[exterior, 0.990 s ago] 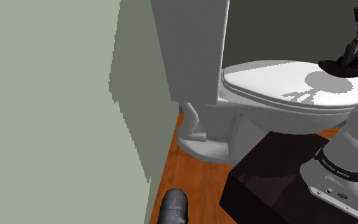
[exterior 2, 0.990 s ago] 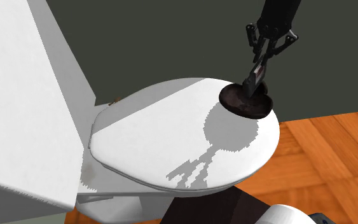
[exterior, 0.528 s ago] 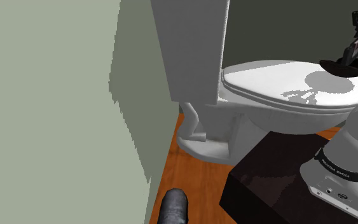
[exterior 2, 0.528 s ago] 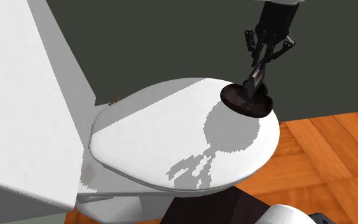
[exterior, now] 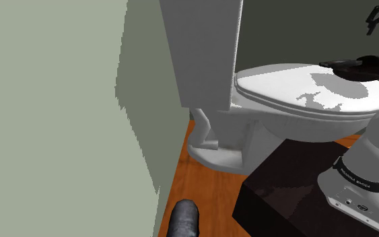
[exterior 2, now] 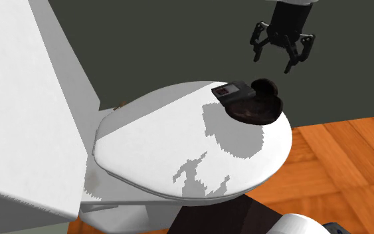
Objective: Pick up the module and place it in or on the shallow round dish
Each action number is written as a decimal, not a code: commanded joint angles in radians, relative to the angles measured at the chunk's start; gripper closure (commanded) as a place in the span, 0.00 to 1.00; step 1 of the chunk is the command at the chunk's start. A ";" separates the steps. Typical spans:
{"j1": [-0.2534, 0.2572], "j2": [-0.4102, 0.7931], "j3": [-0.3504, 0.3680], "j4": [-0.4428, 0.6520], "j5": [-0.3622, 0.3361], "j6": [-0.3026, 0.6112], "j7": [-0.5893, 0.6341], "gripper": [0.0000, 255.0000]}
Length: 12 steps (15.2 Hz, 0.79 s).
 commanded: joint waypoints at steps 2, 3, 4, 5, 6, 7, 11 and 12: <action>0.006 0.031 -0.011 0.088 0.022 -0.066 -0.019 0.00; 0.009 0.051 -0.019 0.135 0.035 -0.100 -0.031 0.00; 0.011 0.069 -0.027 0.174 0.048 -0.127 -0.042 0.00; 0.011 0.069 -0.027 0.174 0.048 -0.127 -0.042 0.00; 0.010 0.068 -0.027 0.173 0.048 -0.127 -0.042 0.00; 0.010 0.069 -0.027 0.174 0.048 -0.127 -0.042 0.00; 0.010 0.069 -0.027 0.174 0.048 -0.127 -0.042 0.00; 0.010 0.069 -0.027 0.174 0.048 -0.127 -0.042 0.00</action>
